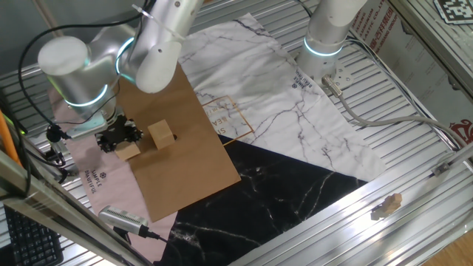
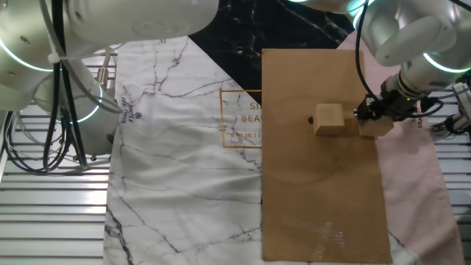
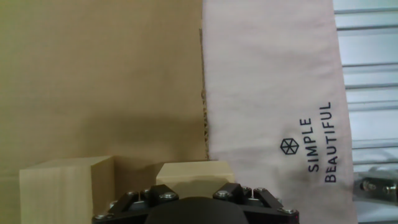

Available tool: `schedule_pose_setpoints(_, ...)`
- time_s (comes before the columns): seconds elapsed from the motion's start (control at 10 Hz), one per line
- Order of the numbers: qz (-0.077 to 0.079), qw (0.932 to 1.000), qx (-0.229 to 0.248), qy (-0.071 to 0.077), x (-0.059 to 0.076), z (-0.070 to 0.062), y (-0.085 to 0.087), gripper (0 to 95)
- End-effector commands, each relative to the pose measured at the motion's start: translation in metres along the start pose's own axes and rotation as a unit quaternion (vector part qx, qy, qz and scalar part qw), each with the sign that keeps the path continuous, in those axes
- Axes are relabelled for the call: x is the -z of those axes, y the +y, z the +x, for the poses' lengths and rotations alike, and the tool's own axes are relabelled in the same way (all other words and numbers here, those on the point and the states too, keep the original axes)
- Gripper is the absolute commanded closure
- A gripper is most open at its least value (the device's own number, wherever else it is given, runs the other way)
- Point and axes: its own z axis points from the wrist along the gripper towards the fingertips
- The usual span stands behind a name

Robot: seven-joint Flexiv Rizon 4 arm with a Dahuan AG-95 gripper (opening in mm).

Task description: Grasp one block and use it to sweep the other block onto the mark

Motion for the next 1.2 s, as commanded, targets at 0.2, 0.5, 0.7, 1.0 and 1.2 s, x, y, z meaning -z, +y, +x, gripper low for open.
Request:
schedule_pose_setpoints(0.2, 0.001, 1.0000, 0.001, 0.000, -0.0003, 0.0011, 0.0008, 95.0)
schedule_pose_setpoints(0.5, 0.001, 1.0000, 0.002, -0.004, -0.0004, 0.0010, 0.0008, 95.0)
schedule_pose_setpoints(0.7, 0.001, 1.0000, 0.002, -0.005, -0.0004, 0.0009, 0.0007, 95.0)
schedule_pose_setpoints(1.0, 0.001, 1.0000, 0.003, -0.005, -0.0004, 0.0009, 0.0007, 95.0)
schedule_pose_setpoints(1.2, 0.001, 1.0000, 0.003, -0.005, -0.0004, 0.0009, 0.0007, 95.0)
